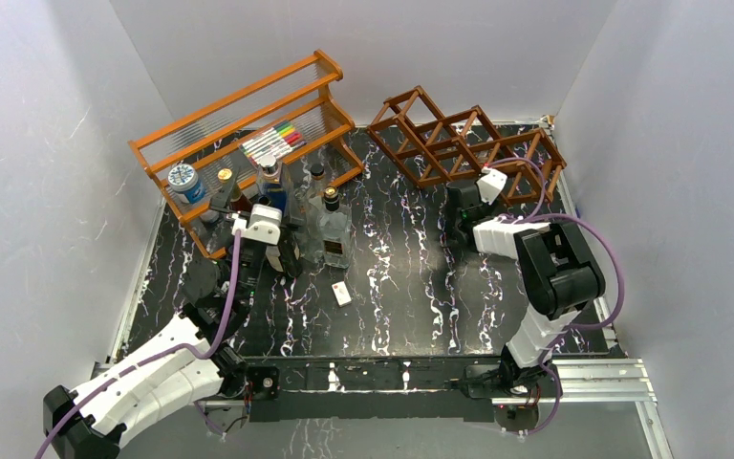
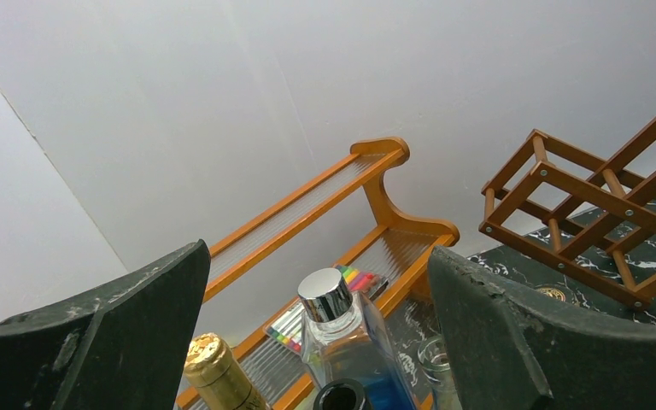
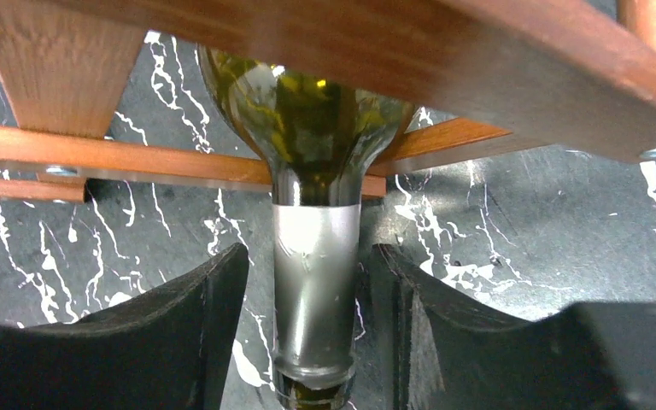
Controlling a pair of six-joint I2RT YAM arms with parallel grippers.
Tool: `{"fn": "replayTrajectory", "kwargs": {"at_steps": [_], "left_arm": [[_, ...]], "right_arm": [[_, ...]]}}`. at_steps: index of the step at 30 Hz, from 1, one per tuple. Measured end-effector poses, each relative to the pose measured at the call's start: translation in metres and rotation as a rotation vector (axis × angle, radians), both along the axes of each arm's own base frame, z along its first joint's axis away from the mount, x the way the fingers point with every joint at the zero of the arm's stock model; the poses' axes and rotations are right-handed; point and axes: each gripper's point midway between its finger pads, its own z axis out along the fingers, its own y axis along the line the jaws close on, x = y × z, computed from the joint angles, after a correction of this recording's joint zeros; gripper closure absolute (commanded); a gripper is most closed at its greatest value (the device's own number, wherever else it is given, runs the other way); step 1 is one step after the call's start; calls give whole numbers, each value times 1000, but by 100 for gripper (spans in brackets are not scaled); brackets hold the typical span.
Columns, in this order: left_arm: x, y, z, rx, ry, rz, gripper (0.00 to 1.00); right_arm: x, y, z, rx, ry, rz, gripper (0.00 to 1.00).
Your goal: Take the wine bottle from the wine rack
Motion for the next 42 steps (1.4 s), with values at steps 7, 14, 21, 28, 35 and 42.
{"fn": "replayTrajectory", "kwargs": {"at_steps": [7,14,21,28,35,42], "left_arm": [[0,0,0,3,-4,4,3],[1,0,0,0,-7,4,3],[2,-1,-2,5,-3,3,3],[2,-2,-4,8,0,4,3],[7,-7,-13,26,21,2,3],[8,-8,-14,23,26,-1,3]], "right_arm": [[6,-2,-6,-3,-17,-24,63],[1,-1,-2,10,-25,-4,83],[-15,0,13,36,-53,45,100],[-27,0,14,21,-54,98,100],[-56,-2,19,21,-73,172,100],[-80,-2,17,42,-87,220,100]]}}
